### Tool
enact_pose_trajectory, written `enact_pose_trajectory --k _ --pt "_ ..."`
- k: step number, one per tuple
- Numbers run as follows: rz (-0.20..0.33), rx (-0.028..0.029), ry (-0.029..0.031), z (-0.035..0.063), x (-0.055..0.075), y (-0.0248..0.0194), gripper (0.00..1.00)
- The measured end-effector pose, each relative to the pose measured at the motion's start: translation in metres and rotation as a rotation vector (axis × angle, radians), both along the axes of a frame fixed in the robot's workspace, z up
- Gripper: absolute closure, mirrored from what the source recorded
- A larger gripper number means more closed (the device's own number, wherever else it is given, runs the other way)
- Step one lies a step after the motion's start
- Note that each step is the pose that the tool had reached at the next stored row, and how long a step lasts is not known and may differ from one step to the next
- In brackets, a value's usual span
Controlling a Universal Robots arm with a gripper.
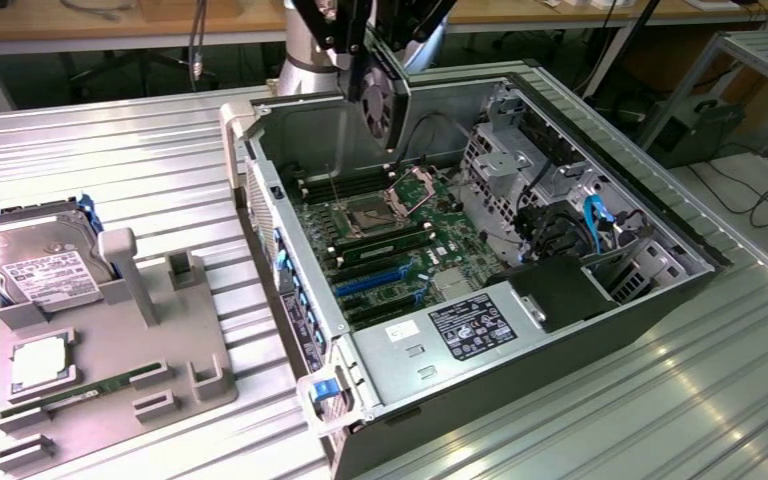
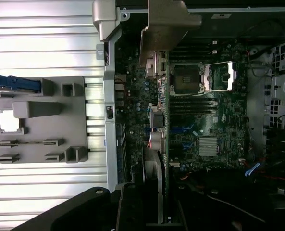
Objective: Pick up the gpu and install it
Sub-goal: 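Pick up the gpu and move the gpu toward the slot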
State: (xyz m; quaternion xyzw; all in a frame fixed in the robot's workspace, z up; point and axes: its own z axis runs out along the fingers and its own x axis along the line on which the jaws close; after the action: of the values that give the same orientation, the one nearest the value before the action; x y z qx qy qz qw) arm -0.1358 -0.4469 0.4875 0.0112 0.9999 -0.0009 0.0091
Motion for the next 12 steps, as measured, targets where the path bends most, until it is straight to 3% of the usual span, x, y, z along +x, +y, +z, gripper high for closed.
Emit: enact_pose_trajectory --k 12 --pt "0.0 -0.0001 0.0 -0.0006 0.015 0.0 0.72"
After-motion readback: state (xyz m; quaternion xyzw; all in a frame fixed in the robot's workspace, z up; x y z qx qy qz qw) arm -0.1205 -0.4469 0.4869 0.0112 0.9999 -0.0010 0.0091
